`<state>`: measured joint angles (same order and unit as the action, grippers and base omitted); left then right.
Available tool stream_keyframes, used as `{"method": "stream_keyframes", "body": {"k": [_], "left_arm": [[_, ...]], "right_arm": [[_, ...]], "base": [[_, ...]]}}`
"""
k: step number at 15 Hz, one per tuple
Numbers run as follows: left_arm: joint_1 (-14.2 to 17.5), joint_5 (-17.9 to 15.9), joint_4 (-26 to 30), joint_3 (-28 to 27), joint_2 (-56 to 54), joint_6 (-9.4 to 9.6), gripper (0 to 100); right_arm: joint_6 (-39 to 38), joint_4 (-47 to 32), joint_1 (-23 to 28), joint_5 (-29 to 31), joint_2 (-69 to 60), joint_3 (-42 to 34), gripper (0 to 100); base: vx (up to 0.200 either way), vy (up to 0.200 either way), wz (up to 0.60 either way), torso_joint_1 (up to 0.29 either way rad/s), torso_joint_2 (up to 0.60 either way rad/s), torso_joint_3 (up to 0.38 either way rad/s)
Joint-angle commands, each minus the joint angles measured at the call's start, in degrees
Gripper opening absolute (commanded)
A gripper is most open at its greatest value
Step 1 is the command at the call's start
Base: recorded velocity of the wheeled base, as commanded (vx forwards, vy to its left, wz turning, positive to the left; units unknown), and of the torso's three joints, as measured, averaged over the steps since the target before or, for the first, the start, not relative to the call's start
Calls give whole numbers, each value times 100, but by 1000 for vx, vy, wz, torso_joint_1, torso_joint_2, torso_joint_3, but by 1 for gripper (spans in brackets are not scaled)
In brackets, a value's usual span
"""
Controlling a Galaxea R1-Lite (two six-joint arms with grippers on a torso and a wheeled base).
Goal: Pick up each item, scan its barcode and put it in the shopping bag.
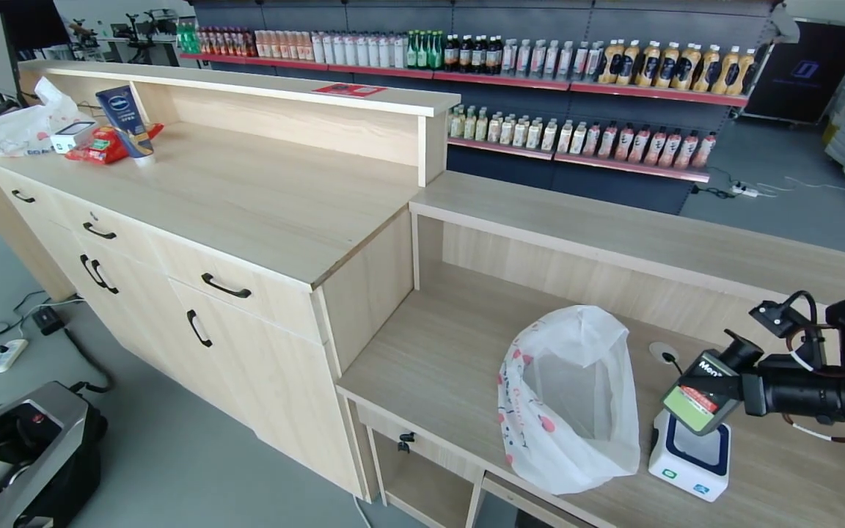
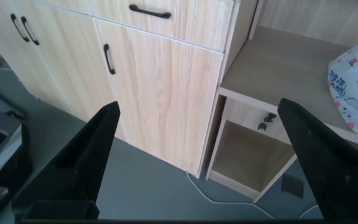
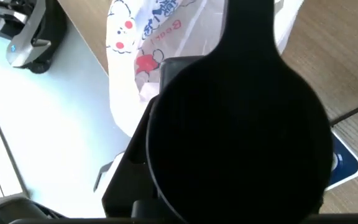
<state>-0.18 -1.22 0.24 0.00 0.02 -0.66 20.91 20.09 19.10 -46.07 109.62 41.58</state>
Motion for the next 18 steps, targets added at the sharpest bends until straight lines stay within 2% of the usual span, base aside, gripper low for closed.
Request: {"method": "stream_keyframes", "body": {"k": [1, 8, 12, 18], "left_arm": [[1, -1, 2, 0, 6, -4, 100], [1, -1, 2, 0, 6, -4, 100], [1, -1, 2, 0, 6, -4, 100], [1, -1, -7, 0, 6, -4, 100]], "right_arm": [[194, -14, 32, -25, 490, 148, 0], [854, 21, 32, 37, 1299, 781, 0], [1416, -5, 102, 37, 1352, 641, 0], [1443, -23, 164, 265, 1352, 526, 0]], "base": [[0, 0, 0, 0, 0, 0], [0, 0, 0, 0, 0, 0], [0, 0, 0, 0, 0, 0], [0, 0, 0, 0, 0, 0]]}}
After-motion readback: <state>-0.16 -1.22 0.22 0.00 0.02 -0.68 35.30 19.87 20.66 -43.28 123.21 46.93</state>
